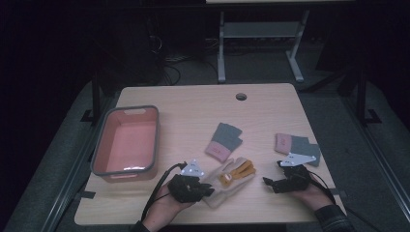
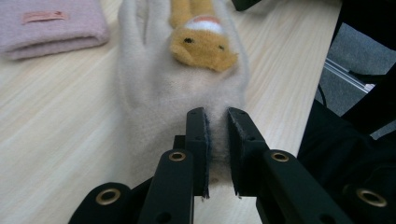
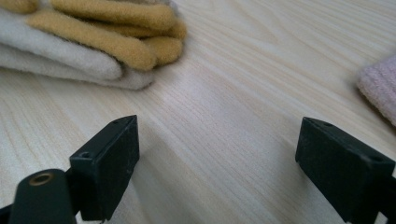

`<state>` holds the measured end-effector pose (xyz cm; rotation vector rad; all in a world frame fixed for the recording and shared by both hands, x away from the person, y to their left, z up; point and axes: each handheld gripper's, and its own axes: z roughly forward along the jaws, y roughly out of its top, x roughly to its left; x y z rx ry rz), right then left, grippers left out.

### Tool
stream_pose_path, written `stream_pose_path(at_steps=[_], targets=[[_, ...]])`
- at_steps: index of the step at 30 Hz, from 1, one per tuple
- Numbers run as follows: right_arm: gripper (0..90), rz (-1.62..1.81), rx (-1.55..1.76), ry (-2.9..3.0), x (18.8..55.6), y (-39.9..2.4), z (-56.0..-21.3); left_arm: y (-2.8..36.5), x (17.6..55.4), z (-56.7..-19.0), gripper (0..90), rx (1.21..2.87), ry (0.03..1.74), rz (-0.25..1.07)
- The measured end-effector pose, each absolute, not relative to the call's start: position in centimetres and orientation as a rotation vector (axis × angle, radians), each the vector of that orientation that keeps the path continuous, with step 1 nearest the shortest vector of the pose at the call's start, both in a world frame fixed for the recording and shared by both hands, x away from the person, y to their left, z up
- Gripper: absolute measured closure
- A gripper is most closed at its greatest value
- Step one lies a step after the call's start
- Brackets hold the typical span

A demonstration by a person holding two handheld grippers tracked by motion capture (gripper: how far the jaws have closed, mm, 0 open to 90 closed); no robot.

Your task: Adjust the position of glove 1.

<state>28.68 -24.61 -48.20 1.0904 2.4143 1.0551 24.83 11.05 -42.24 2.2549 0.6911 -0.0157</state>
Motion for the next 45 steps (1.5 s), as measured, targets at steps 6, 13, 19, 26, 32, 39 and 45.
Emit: stream_pose_path(at_steps=[6, 13, 19, 26, 32, 39, 45], targets=[[13.1, 1.055, 1.091, 2.414, 28.7, -24.6, -48.2, 10.1, 24.4, -42.8, 75.7, 2.27, 0.676, -0.051], [13.1, 1.054, 1.091, 2.415, 28.7, -24.6, -48.2, 9.7, 24.2, -43.3, 55.9, 2.266, 0.638, -0.083], [13.1, 1.054, 1.091, 2.415, 28.7, -24.6, -48.2, 10.0, 25.4, -42.1, 27.2, 2.236, 0.597, 0.044], [13.1, 1.054, 1.091, 2.414, 28.7, -24.6, -48.2, 8.9, 27.4, -43.0, 13.8, 2.252, 0.595, 0.037], [13.1, 1.054, 1.091, 2.415, 28.7, -24.6, -48.2, 7.3, 28.2, -44.5, 12.6, 2.297, 0.581, 0.038], [13.1, 1.055, 1.092, 2.415, 28.7, -24.6, -48.2, 6.6, 28.5, -46.0, 12.3, 2.351, 0.591, 0.018], [13.1, 1.054, 1.091, 2.415, 28.7, -24.6, -48.2, 6.1, 28.2, -46.5, 13.7, 2.352, 0.578, 0.005]])
